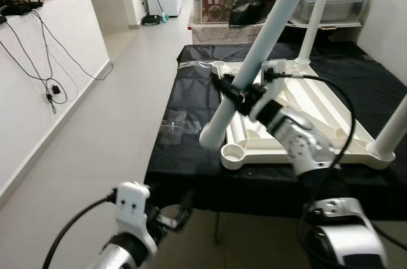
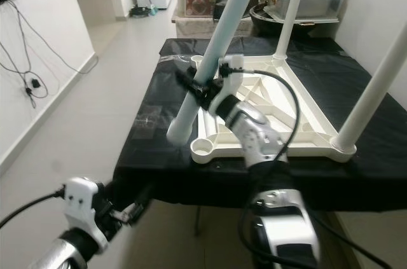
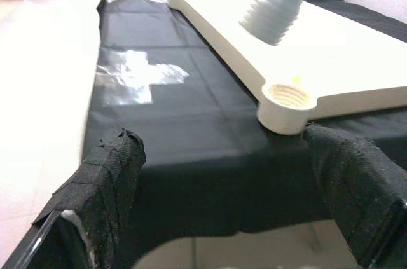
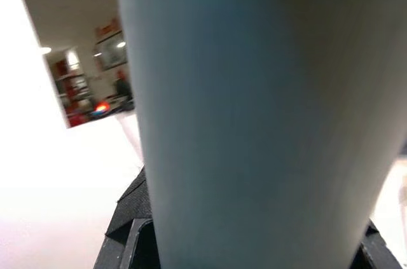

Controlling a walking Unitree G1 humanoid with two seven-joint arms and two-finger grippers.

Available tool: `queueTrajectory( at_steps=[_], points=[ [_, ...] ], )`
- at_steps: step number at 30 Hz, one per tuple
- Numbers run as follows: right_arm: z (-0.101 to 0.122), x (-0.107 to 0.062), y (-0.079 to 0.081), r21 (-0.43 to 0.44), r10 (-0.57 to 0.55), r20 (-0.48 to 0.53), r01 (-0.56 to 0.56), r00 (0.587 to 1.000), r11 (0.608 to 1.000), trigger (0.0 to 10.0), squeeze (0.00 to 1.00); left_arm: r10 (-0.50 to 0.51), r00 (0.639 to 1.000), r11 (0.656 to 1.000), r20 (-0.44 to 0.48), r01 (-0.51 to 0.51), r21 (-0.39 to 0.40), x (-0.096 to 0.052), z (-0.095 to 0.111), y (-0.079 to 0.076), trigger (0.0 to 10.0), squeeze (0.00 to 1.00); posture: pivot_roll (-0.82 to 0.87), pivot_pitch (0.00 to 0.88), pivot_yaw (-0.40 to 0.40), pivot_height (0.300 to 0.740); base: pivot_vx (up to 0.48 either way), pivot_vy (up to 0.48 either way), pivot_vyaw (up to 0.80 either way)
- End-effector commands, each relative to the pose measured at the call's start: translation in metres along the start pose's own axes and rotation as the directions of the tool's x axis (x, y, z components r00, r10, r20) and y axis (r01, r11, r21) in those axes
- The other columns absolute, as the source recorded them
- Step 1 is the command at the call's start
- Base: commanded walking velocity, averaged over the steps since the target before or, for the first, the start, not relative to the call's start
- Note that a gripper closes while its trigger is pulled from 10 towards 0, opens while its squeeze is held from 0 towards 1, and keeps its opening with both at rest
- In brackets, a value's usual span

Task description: Building children table

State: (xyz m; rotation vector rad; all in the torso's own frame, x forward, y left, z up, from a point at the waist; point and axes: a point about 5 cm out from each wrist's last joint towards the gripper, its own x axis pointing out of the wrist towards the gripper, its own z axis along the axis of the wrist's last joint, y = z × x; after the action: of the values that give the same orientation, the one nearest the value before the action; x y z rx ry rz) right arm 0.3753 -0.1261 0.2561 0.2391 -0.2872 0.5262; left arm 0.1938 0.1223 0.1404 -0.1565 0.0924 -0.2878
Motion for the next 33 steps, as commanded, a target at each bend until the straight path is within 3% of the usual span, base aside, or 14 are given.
queueTrajectory(
  at_steps=[1, 3, 4, 6, 9, 14, 19, 29, 33],
  points=[
    [0.004, 0.001, 0.003, -0.049, -0.031, 0.030, 0.032, 0.999, 0.998, 0.0, 0.00, 0.037, 0.999, 0.999, 0.001, -0.037, 0.016, -0.001, 0.000, 0.004, 10.0, 0.00, 0.09, 0.000, 0.014, 0.740, 0.000, 0.000, 0.00],
    [0.004, 0.001, 0.003, -0.049, -0.031, 0.030, 0.032, 0.999, 0.998, 0.0, 0.00, 0.037, 0.999, 0.999, 0.001, -0.037, 0.016, -0.001, 0.000, 0.004, 10.0, 0.00, 0.09, 0.000, 0.014, 0.740, 0.000, 0.000, 0.00],
    [0.003, 0.001, 0.006, -0.070, -0.032, 0.034, 0.034, 0.999, 0.997, 10.0, 0.00, 0.059, 0.998, 0.998, 0.012, -0.059, 0.025, -0.001, 0.001, 0.005, 10.0, 0.00, 0.09, 0.002, 0.007, 0.740, 0.000, 0.000, 0.00],
    [0.003, 0.001, 0.006, -0.070, -0.032, 0.034, 0.034, 0.999, 0.997, 10.0, 0.00, 0.059, 0.998, 0.998, 0.012, -0.059, 0.025, -0.001, 0.001, 0.005, 10.0, 0.00, 0.09, 0.002, 0.007, 0.740, 0.000, 0.000, 0.00],
    [-0.004, 0.000, 0.017, -0.068, -0.023, 0.034, 0.026, 0.999, 0.997, 10.0, 0.00, 0.160, 0.987, 0.987, 0.031, -0.161, 0.023, -0.001, -0.001, 0.015, 10.0, 0.00, 0.09, 0.007, 0.001, 0.740, 0.000, 0.000, 0.00],
    [-0.004, 0.000, 0.017, -0.068, -0.023, 0.034, 0.026, 0.999, 0.997, 10.0, 0.00, 0.160, 0.987, 0.987, 0.031, -0.161, 0.023, -0.001, -0.001, 0.015, 10.0, 0.00, 0.09, 0.007, 0.001, 0.740, 0.000, 0.000, 0.00],
    [-0.015, -0.001, 0.029, -0.079, -0.023, 0.044, 0.027, 0.999, 0.996, 10.0, 0.00, 0.231, 0.972, 0.973, 0.047, -0.231, 0.014, -0.001, -0.006, 0.018, 10.0, 0.00, 0.08, 0.005, -0.004, 0.740, 0.329, 0.000, 0.00],
    [-0.018, -0.001, 0.035, -0.093, -0.023, 0.049, 0.027, 0.999, 0.995, 10.0, 0.00, 0.282, 0.959, 0.959, 0.033, -0.283, 0.033, -0.002, -0.013, 0.025, 10.0, 0.00, 0.08, 0.000, -0.007, 0.740, 0.368, 0.000, 0.00],
    [-0.018, -0.001, 0.036, -0.099, -0.018, 0.050, 0.023, 0.999, 0.995, 10.0, 0.00, 0.319, 0.948, 0.947, 0.020, -0.320, 0.029, -0.002, -0.015, 0.031, 10.0, 0.00, 0.08, 0.000, -0.006, 0.740, 0.000, 0.000, 0.00]
  ],
)
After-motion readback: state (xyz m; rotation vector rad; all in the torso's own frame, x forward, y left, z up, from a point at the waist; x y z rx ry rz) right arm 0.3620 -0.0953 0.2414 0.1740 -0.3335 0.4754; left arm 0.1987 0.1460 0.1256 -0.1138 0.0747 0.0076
